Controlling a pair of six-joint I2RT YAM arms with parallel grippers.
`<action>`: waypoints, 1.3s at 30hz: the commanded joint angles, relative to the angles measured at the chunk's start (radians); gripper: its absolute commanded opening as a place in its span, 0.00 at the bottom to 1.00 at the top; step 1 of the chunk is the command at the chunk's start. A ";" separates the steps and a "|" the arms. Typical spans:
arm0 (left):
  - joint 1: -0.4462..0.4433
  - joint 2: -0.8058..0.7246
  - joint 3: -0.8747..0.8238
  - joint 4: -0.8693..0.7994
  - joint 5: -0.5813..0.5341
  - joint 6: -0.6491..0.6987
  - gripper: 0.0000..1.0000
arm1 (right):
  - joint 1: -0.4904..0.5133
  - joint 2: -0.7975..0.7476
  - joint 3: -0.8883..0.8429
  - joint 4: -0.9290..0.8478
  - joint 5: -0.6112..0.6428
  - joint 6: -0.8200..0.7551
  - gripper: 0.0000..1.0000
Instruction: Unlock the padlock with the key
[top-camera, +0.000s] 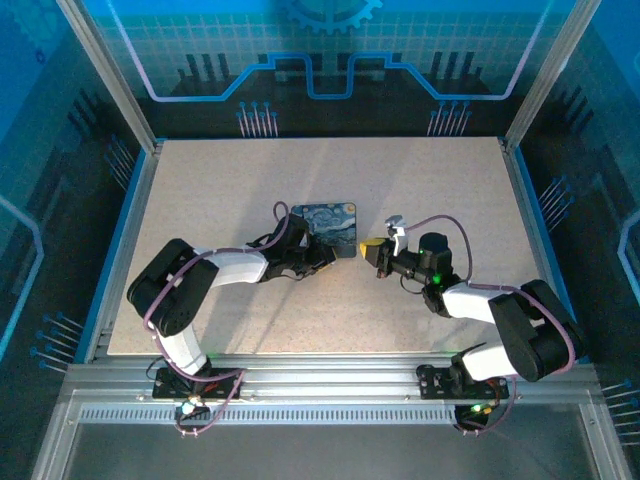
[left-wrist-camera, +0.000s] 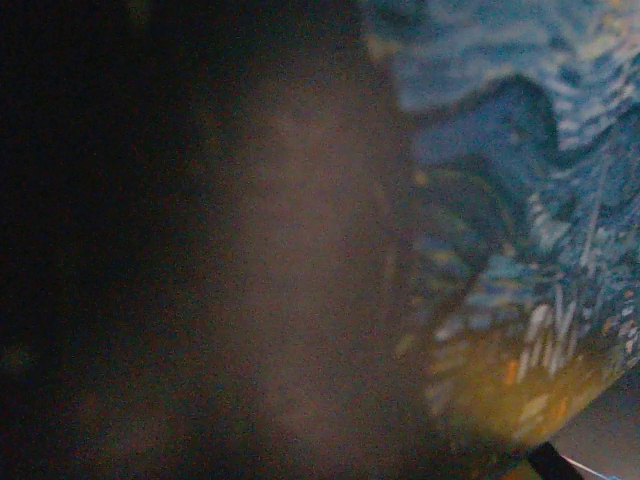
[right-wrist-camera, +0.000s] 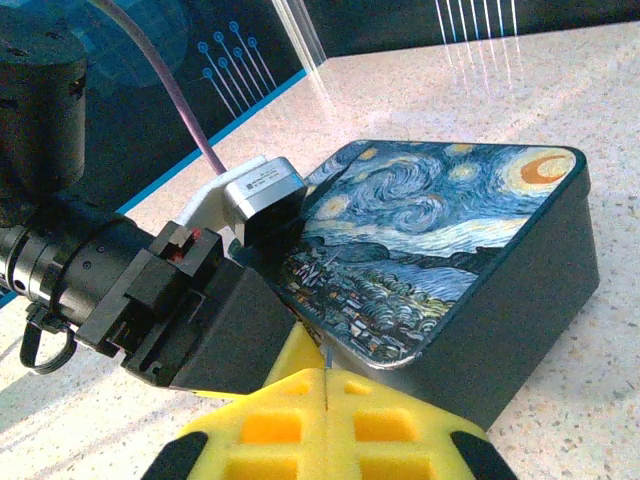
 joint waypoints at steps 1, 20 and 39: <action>0.002 0.015 -0.028 -0.045 -0.017 0.012 0.30 | 0.004 0.002 0.023 -0.024 -0.012 0.031 0.00; 0.004 -0.350 -0.140 0.324 -0.078 -0.079 0.66 | 0.039 -0.147 0.073 -0.042 0.071 0.417 0.00; -0.055 -0.212 -0.117 0.697 -0.087 -0.353 0.54 | 0.156 -0.232 0.111 -0.066 0.222 0.584 0.00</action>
